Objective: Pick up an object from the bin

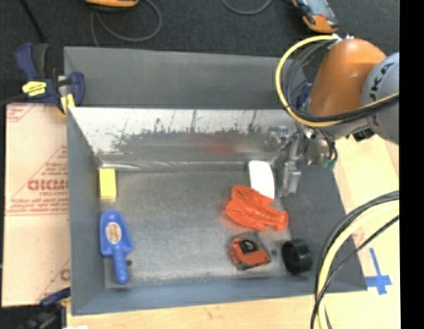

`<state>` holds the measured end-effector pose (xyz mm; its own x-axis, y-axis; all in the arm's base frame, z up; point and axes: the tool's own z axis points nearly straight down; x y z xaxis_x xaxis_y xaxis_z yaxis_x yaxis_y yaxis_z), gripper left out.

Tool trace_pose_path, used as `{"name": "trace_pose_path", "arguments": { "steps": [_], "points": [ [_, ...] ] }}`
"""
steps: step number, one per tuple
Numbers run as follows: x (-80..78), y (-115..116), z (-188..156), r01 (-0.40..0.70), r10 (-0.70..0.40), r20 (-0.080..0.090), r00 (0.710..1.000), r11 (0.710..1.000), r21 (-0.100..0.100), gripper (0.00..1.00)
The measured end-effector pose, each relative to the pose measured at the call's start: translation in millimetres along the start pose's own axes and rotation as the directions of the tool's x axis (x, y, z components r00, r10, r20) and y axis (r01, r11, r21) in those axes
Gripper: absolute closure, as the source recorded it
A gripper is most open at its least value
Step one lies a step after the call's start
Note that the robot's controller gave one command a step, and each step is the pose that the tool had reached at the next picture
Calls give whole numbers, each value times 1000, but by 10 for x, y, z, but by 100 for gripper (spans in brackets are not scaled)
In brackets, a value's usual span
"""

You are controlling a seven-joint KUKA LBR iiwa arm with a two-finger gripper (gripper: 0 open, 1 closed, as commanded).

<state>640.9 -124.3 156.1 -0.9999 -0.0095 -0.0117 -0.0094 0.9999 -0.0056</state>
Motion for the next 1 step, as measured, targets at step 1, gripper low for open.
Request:
{"name": "trace_pose_path", "arguments": {
  "steps": [1],
  "points": [
    [59, 113, 507, -38, 38, -6, 999, 999, -6, 0]
  ]
}}
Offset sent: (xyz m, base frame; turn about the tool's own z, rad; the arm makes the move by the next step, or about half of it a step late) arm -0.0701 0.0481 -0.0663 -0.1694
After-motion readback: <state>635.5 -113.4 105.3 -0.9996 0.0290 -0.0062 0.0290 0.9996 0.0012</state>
